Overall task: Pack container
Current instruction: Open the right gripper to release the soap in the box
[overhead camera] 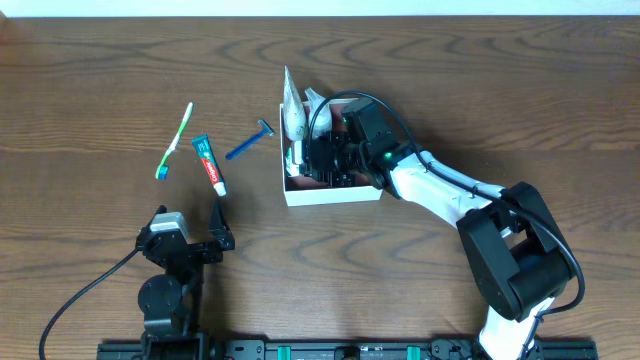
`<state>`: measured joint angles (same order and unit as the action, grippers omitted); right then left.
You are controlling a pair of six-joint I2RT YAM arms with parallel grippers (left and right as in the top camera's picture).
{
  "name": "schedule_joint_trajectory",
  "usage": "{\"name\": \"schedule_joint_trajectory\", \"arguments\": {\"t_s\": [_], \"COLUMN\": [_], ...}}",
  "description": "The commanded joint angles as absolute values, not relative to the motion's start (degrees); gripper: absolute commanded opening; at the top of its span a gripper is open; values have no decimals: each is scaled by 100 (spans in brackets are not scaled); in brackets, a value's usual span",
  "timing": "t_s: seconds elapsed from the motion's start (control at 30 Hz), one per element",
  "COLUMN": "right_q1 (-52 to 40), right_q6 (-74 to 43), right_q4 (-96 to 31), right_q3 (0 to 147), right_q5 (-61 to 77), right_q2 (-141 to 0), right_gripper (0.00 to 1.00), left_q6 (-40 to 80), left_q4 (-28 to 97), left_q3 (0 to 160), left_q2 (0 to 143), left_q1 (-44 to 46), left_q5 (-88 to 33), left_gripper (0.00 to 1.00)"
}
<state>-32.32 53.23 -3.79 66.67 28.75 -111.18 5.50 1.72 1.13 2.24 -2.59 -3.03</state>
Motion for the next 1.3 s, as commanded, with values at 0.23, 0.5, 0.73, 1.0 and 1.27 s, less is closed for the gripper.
{"name": "schedule_joint_trajectory", "arguments": {"t_s": [0.23, 0.5, 0.73, 1.0, 1.27], "right_q1": [-3308, -3308, -3308, -3472, -3669], "right_q6": [5382, 5382, 5380, 5360, 5170], "right_q4": [-338, -336, -130, 196, 148], "right_q3": [6733, 6733, 6735, 6740, 6740], "right_q5": [3046, 3044, 3046, 3063, 3024], "right_q2": [-11179, -11179, -11177, -10759, -9625], "right_gripper": [54, 73, 74, 73, 74], "left_q6": [473, 473, 473, 473, 473], "left_q4": [386, 386, 386, 386, 386], "left_q3": [23, 23, 23, 23, 23], "left_q2": [211, 211, 211, 211, 211], "left_q1": [-276, -276, -276, -276, -276], "left_q5": [-257, -255, -257, -257, -257], "left_gripper": [98, 98, 98, 98, 98]}}
